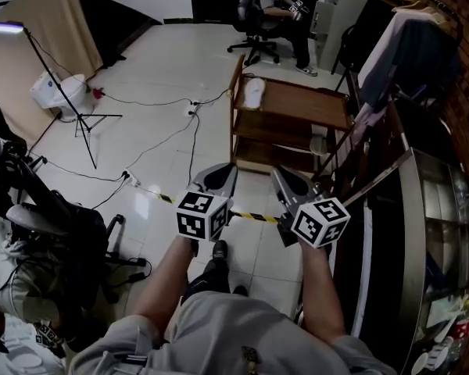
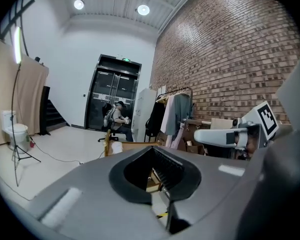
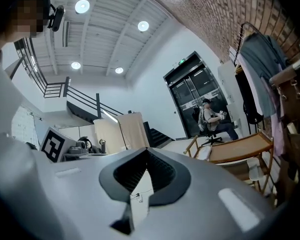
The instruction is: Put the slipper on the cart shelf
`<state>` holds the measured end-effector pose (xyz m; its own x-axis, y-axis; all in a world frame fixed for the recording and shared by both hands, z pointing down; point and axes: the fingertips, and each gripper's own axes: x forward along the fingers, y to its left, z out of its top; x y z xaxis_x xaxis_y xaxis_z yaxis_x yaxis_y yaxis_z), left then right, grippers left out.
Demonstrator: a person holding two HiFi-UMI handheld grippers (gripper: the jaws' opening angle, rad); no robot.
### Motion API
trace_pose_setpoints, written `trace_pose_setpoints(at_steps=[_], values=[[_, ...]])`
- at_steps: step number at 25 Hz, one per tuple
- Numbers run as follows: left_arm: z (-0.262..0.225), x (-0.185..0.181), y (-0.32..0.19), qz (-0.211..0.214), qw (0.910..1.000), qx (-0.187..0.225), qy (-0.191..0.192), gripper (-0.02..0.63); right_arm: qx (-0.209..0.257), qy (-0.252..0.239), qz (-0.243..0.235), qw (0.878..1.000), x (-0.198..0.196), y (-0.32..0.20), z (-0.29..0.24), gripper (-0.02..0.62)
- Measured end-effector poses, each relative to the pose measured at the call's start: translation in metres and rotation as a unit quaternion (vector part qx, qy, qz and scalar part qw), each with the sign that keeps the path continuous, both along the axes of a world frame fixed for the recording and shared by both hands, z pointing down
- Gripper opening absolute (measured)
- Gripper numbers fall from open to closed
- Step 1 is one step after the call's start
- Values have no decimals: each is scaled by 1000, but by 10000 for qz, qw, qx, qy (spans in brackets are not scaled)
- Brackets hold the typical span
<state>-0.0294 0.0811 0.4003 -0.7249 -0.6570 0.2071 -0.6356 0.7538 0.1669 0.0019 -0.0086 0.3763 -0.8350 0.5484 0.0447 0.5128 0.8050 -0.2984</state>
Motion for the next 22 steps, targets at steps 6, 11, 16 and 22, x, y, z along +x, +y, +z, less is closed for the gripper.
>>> trace_pose_setpoints(at_steps=[6, 11, 16, 22], values=[[19, -84, -24, 246, 9996, 79, 124, 8, 177, 198, 284, 9992, -79, -21, 21, 0], [26, -161, -34, 454, 9988, 106, 167, 8, 287, 274, 556, 9977, -152, -29, 21, 0], [39, -232, -50, 704, 9970, 75, 301, 8, 375, 328, 824, 9954, -219, -41, 21, 0], [58, -295, -73, 739, 9961, 21, 487, 8, 375, 535, 972, 9931, -274, -64, 37, 0]])
